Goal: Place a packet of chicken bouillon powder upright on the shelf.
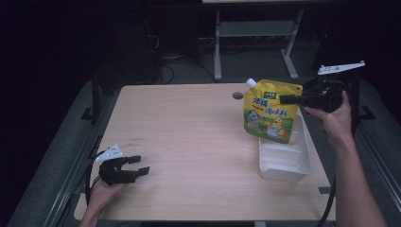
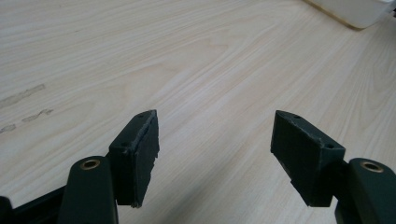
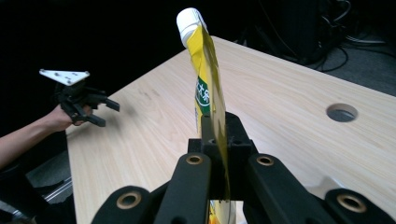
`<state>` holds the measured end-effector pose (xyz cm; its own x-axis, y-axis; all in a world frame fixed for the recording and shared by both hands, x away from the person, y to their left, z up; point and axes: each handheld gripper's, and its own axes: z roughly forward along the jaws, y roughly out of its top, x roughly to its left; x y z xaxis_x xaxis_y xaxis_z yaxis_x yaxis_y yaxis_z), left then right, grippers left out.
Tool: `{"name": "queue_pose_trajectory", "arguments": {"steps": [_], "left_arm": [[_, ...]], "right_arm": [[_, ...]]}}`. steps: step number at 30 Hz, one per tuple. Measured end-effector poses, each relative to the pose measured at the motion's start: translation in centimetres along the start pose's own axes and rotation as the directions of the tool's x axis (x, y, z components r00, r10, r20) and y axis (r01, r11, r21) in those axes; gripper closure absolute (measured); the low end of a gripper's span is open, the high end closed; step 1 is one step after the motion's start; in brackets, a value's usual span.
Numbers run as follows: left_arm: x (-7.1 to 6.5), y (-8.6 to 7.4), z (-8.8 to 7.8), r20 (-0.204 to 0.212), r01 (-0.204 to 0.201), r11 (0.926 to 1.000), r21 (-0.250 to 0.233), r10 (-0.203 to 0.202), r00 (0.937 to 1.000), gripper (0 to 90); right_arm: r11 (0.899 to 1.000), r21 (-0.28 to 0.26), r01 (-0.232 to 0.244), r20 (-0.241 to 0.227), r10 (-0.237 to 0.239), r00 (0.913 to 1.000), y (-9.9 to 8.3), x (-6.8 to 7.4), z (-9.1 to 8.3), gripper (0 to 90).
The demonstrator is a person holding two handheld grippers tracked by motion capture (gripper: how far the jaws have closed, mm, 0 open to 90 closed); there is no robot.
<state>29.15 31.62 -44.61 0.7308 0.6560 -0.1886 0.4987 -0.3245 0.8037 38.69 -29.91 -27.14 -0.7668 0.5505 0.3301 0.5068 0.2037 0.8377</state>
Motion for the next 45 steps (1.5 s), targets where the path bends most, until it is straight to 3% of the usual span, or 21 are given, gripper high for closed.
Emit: {"name": "queue_pose_trajectory", "arguments": {"steps": [6,19,26,45], "left_arm": [[0.4,-0.2,-0.1,-0.008,0.012,0.9999,0.000,-0.012,0.9999,31.4],[0.4,-0.3,0.0,-0.011,0.017,0.9999,0.003,-0.017,0.9998,31.4],[0.4,-0.4,0.1,-0.007,0.017,0.9998,0.005,-0.017,0.9998,31.2],[0.4,-0.4,0.4,0.001,0.017,0.9997,0.015,-0.017,0.9998,31.2]], "right_arm": [[1.000,0.010,-0.024,0.039,0.024,0.9990,-1.1,-1.6,-0.5,89.2],[0.999,0.004,-0.044,0.072,0.044,0.9964,-2.4,-3.1,-2.3,89.2],[0.998,-0.006,-0.061,0.099,0.061,0.9932,-3.6,-4.0,-2.3,89.1],[0.996,0.009,-0.094,0.105,0.092,0.9902,-5.6,-4.9,-0.7,88.3]]}}
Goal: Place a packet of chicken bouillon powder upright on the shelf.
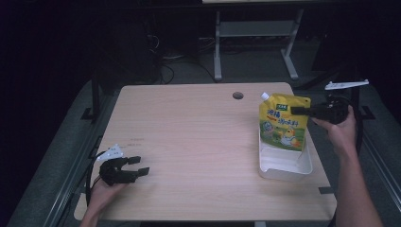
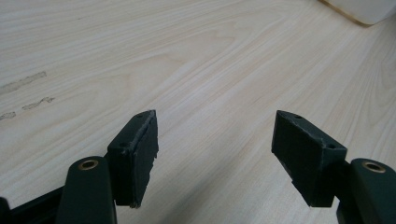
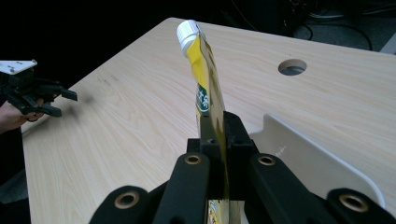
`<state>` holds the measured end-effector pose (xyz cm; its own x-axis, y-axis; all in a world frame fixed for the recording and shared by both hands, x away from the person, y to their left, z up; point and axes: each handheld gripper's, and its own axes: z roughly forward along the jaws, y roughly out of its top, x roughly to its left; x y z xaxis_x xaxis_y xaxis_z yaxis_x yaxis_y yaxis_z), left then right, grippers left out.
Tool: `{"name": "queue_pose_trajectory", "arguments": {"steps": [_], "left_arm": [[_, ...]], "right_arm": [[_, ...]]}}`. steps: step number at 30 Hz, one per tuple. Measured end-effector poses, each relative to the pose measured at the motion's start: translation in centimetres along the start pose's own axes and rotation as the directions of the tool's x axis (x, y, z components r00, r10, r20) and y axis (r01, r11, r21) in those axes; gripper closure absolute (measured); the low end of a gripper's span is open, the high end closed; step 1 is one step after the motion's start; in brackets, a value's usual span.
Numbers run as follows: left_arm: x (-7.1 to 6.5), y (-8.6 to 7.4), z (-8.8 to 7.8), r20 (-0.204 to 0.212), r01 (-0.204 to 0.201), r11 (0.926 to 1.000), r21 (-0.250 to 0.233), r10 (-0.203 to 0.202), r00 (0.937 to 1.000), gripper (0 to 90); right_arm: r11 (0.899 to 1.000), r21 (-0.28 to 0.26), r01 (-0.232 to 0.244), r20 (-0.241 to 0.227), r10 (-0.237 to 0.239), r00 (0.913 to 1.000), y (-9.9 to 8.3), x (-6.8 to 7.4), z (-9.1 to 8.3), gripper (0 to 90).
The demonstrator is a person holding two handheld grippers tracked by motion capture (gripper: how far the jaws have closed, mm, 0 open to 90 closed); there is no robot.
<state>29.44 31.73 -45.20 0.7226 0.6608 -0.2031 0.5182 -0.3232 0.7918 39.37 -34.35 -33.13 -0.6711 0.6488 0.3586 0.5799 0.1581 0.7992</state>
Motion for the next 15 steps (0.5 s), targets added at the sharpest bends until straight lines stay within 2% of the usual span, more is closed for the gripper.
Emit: {"name": "queue_pose_trajectory", "arguments": {"steps": [8,15], "left_arm": [[0.01,0.03,0.08,0.003,-0.003,1.0000,0.003,0.003,1.0000,31.3],[-0.03,0.05,0.09,0.004,-0.006,1.0000,0.006,0.006,1.0000,31.3]], "right_arm": [[1.000,0.014,-0.012,0.007,0.012,0.9999,-0.50,-0.10,0.34,87.1],[1.000,0.021,-0.013,0.020,0.012,0.9997,-0.64,0.06,-0.05,86.0]]}}
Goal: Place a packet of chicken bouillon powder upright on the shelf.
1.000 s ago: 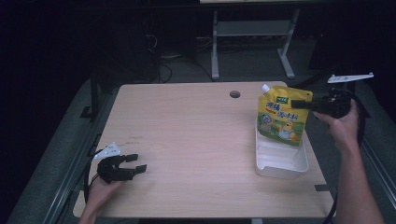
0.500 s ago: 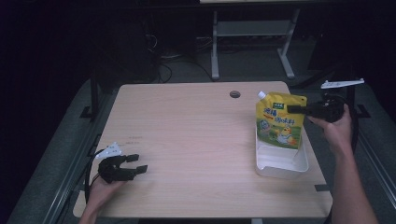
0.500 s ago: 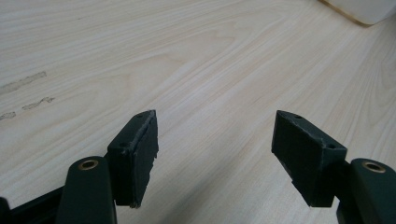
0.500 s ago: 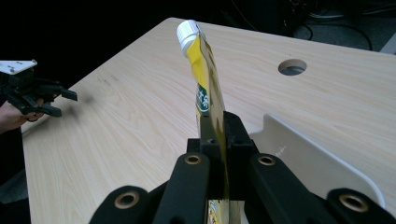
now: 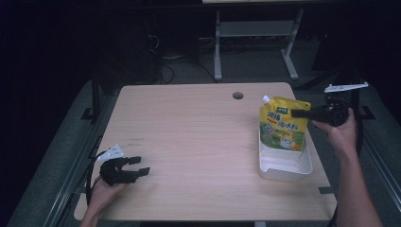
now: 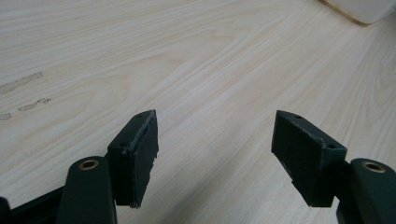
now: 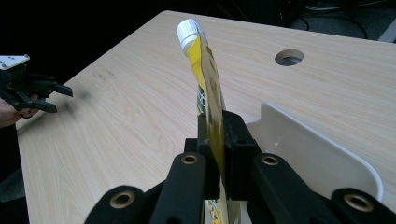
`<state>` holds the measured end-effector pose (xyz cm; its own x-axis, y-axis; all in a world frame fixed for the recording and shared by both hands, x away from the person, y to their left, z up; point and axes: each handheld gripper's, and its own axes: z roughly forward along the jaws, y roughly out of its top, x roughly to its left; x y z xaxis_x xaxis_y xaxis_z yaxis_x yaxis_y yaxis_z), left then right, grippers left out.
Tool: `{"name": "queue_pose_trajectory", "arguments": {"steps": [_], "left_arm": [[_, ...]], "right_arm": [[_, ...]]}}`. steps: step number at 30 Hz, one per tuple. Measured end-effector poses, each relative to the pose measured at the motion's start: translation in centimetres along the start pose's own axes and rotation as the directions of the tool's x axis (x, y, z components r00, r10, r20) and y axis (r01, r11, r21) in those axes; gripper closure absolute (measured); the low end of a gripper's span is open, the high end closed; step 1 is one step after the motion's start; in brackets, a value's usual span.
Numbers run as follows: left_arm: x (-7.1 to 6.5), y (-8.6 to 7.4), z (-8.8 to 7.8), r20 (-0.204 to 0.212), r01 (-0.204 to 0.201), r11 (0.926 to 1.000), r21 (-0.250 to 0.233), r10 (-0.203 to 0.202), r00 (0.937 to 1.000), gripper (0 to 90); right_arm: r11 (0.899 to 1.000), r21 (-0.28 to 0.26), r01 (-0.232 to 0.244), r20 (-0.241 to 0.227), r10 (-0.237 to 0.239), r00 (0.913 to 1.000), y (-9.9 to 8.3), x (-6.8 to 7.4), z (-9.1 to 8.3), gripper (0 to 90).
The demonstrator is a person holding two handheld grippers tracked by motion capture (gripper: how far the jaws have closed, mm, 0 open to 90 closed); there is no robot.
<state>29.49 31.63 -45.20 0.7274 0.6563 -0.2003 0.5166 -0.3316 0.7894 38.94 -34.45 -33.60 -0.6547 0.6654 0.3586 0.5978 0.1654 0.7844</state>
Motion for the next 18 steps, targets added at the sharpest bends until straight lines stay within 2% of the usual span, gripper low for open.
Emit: {"name": "queue_pose_trajectory", "arguments": {"steps": [11,18], "left_arm": [[-0.2,0.1,0.3,0.007,-0.010,0.9999,0.009,0.010,0.9999,31.3],[-0.5,0.2,0.5,0.013,-0.021,0.9996,0.017,0.020,0.9997,31.3]], "right_arm": [[0.998,-0.043,-0.045,0.011,0.045,0.9989,-2.0,-0.5,-1.1,80.6],[0.996,-0.057,-0.066,0.033,0.068,0.9971,-3.1,-0.3,-1.6,73.2]]}}
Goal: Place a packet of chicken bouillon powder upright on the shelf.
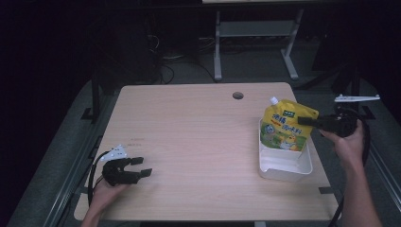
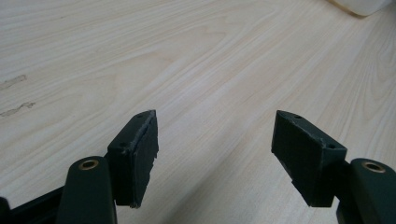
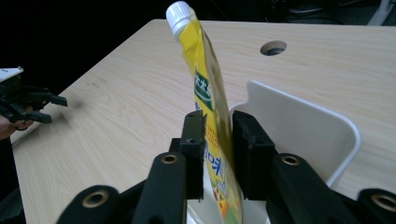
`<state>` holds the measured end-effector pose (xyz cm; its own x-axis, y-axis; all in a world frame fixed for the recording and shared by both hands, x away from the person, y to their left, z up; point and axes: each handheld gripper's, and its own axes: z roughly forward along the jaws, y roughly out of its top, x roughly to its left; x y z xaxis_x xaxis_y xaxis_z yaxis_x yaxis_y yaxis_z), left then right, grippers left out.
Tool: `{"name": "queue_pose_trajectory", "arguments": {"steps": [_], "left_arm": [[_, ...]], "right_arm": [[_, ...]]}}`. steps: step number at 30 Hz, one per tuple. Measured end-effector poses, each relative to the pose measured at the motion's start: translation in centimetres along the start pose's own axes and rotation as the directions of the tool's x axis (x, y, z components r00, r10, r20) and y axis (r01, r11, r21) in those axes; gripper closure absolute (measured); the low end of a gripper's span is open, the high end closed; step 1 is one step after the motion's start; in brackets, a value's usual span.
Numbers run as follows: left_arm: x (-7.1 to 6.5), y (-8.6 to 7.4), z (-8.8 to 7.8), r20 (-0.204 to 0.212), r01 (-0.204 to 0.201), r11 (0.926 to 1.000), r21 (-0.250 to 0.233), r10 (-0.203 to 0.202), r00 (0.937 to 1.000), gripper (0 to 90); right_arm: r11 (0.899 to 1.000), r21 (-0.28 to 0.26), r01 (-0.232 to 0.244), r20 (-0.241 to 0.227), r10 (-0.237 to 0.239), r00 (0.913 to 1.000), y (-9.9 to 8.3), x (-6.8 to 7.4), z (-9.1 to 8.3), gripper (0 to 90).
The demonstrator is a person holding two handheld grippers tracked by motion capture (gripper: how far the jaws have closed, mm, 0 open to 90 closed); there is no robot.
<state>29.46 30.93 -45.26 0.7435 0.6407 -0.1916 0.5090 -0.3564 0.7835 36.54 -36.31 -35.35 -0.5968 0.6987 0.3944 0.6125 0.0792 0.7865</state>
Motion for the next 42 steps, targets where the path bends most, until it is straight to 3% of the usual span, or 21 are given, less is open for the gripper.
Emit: {"name": "queue_pose_trajectory", "arguments": {"steps": [16,32,37,42], "left_arm": [[-0.4,0.0,0.1,0.016,-0.019,0.9997,0.014,0.019,0.9997,31.1],[-0.1,-0.3,-0.3,0.013,-0.015,0.9996,0.022,0.014,0.9998,30.7],[-0.1,-0.4,-0.3,0.011,-0.021,0.9994,0.027,0.021,0.9997,30.5],[-0.2,-0.5,-0.6,0.006,-0.020,0.9995,0.024,0.020,0.9998,30.5]], "right_arm": [[0.999,-0.008,-0.054,0.060,0.054,0.9967,-2.8,0.6,-1.1,60.0],[0.997,-0.032,-0.070,0.100,0.073,0.9923,-5.3,2.5,-2.4,53.0],[0.996,-0.045,-0.075,0.087,0.079,0.9930,-6.1,3.3,-2.6,52.6],[0.998,-0.028,-0.050,0.079,0.052,0.9955,-6.4,4.6,-2.2,51.8]]}}
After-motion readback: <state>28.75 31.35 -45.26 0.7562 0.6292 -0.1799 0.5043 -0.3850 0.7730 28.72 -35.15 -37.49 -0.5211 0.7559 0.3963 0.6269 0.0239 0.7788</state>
